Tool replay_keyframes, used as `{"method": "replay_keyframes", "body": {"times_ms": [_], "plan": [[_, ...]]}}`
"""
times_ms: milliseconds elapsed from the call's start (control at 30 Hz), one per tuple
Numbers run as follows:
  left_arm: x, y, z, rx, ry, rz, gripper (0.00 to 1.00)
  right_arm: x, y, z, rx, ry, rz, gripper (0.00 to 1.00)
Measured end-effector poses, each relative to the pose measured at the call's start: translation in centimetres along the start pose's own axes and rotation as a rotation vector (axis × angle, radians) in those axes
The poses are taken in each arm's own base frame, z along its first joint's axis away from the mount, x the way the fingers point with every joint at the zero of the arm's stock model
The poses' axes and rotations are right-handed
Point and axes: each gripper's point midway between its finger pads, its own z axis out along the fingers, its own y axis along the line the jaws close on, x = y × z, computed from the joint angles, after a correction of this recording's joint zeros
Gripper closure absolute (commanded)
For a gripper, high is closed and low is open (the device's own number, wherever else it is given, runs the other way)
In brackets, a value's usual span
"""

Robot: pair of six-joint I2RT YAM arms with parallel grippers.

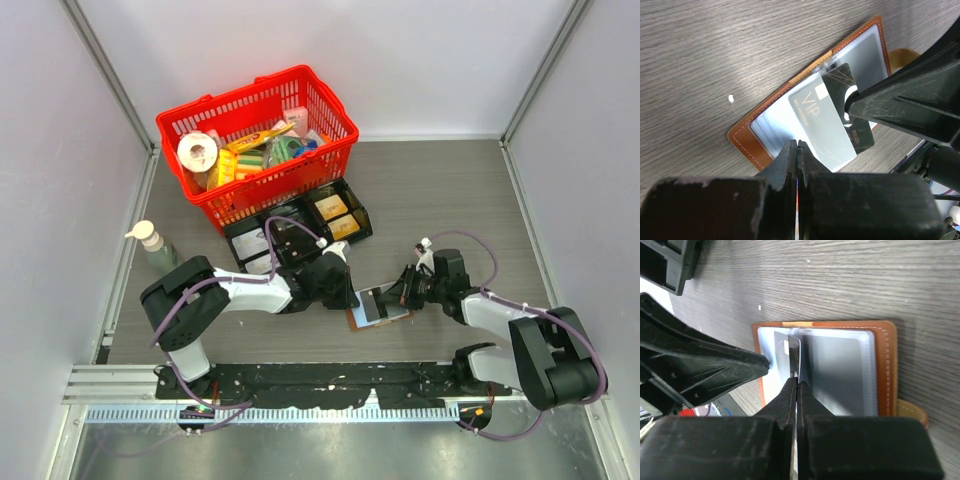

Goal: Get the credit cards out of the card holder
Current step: Remove the credit card from the card holder.

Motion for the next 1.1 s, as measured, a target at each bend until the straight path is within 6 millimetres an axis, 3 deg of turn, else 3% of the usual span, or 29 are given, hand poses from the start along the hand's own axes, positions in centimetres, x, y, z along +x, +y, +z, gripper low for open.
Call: {"method": "replay_keyframes", "body": {"times_ms": [300,467,567,767,967,1100], "plan": [[0.0,0.0,0.0,0.001,-0.001,-0.002,1.00,-2.2,0.9,-2.6,0.106,-0.090,-0.067,0.99],[0.0,0.0,0.0,0.002,-0.001,-0.002,0.98,-4.3,1.4,-4.7,0.195,-0.170,-0.118,0.99],[0.0,0.1,-0.3,-0.002,0.000,0.001,0.85,-5.3,2.4,-6.1,0.216,-0.194,-0.160,0.99],[-0.6,0.2,-2.5,-0.023,-0.005,0.039,0.47,-6.9,5.2,-8.4,0.209,-0.213,-0.271,0.99],[-5.6,-1.1,-7.3,0.039,-0.134,0.099,0.19,-7.2,8.0,-9.5,0.130,-0.186,-0.385,0.99],[-9.2,-2.0,-11.4,0.120,-0.238,0.164,0.15,-6.3,9.5,-9.4,0.041,-0.143,-0.430,0.99]]}}
